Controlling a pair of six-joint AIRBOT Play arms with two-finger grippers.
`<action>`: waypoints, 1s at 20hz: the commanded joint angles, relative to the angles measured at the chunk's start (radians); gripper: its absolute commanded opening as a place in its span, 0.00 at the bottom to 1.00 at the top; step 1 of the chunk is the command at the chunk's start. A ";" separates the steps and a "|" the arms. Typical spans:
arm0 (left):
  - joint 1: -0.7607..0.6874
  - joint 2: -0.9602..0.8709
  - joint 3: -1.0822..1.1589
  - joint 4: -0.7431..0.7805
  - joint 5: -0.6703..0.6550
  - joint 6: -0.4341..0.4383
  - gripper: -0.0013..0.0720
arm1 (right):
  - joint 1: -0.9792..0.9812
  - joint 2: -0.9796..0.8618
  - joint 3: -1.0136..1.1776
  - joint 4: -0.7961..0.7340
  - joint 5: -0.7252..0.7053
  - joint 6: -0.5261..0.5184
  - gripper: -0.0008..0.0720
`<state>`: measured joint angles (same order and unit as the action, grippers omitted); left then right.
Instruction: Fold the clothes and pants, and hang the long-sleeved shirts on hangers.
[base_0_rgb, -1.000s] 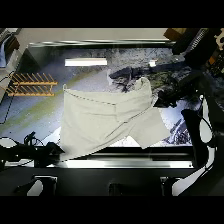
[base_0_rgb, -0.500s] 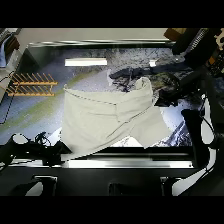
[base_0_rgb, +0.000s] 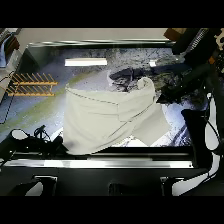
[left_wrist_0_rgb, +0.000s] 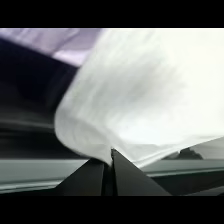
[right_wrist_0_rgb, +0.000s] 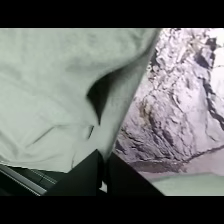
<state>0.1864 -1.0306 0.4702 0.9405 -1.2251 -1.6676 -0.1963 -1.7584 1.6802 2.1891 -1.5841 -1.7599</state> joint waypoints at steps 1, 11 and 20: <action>-0.001 0.001 0.192 -0.004 0.048 0.023 0.04 | 0.000 0.124 0.003 0.150 0.018 0.018 0.08; 0.125 0.022 1.574 0.248 0.073 -0.011 0.04 | 0.000 0.728 0.419 0.229 0.416 0.124 0.08; 0.151 0.254 1.498 0.474 0.024 -0.191 0.04 | 0.000 0.951 0.418 0.087 0.586 0.359 0.08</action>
<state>0.3325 -0.8158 2.0003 1.3567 -1.1728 -1.8206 -0.1963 -0.8261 2.0941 2.3108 -1.0401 -1.4563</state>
